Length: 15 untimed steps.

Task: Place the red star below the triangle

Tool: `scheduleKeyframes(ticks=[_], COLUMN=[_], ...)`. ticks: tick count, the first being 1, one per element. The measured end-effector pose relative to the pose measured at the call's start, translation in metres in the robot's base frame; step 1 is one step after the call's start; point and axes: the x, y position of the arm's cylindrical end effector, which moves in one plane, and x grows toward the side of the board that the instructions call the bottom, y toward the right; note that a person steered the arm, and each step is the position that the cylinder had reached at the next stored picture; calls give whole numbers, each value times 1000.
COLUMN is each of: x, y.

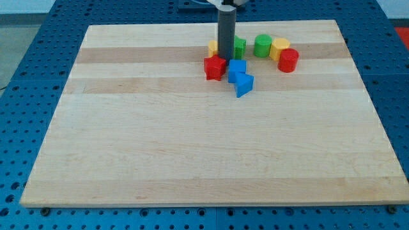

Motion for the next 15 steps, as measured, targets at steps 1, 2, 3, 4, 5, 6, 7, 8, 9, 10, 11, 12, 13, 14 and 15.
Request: scheduleKeyframes(ticks=[1,2,3,4,5,6,7,8,9,10,11,12,13,14,15], x=[-6,30,64,52,54,116,164,161,156,130,83,71,118,156,138], y=[-32,-63,-63,-63,-63,-57,-40,-27,-49,-69,-68,-46,-9,14,36])
